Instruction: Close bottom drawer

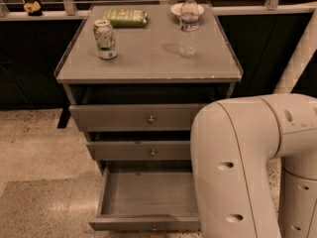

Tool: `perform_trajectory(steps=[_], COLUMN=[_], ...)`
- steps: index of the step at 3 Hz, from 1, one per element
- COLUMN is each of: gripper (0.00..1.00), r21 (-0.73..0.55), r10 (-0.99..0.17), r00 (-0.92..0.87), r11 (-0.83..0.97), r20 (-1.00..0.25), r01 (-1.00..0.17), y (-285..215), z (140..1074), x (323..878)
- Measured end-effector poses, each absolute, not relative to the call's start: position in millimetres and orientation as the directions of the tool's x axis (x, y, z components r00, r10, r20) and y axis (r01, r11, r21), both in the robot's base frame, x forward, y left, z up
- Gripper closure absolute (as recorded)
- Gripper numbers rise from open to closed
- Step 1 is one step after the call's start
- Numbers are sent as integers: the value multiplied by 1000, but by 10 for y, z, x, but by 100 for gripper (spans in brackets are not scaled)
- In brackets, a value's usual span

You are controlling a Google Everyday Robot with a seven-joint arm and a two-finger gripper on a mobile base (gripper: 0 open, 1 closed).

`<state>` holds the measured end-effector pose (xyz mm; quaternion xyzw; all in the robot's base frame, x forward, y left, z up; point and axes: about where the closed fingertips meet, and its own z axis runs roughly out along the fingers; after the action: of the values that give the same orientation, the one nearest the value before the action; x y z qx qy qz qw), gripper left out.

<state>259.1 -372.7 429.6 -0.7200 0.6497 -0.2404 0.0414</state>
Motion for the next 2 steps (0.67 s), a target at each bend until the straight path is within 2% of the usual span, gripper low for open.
perform_trajectory(steps=[1,2], gripper=[0,0], r21=[-373,-419], r10=[-957,-955], r00=[43,104], r11=[-153,-218], r20=[286,278], r01=[-915,-881], y=[-3715,-3581], z=[4285,4478], x=[2639,3032])
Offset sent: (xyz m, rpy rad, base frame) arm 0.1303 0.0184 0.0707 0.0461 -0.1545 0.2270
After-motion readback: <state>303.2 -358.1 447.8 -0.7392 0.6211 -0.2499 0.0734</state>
